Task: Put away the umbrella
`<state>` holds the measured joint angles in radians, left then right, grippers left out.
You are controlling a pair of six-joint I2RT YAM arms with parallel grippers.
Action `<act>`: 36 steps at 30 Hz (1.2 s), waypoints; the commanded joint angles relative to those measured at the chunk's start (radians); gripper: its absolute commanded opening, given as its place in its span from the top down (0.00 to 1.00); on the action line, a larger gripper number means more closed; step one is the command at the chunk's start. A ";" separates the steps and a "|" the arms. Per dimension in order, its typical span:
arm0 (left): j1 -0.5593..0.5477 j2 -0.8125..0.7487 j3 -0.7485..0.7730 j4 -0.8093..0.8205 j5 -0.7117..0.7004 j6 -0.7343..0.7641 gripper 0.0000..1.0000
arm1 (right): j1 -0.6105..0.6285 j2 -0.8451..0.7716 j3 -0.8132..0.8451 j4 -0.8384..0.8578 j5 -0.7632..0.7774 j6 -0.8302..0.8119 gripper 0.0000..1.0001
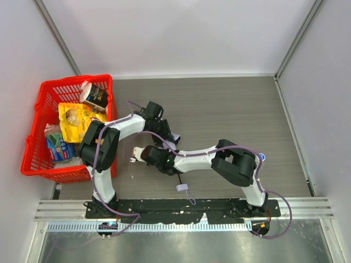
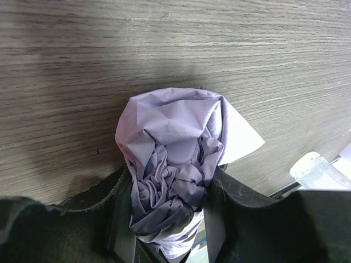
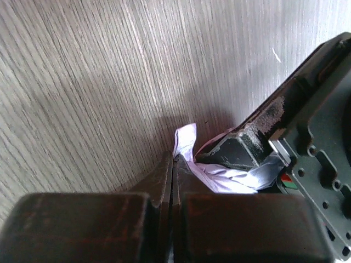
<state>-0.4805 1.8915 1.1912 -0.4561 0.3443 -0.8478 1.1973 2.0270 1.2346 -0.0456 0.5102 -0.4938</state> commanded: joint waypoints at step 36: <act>0.000 -0.117 0.036 -0.105 -0.114 -0.187 1.00 | -0.173 -0.325 -0.202 -0.088 -0.452 0.577 0.64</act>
<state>-0.5068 1.8549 1.2057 -0.5335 0.2535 -1.0229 1.0447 1.8477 1.0821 -0.0364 0.0219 -0.0753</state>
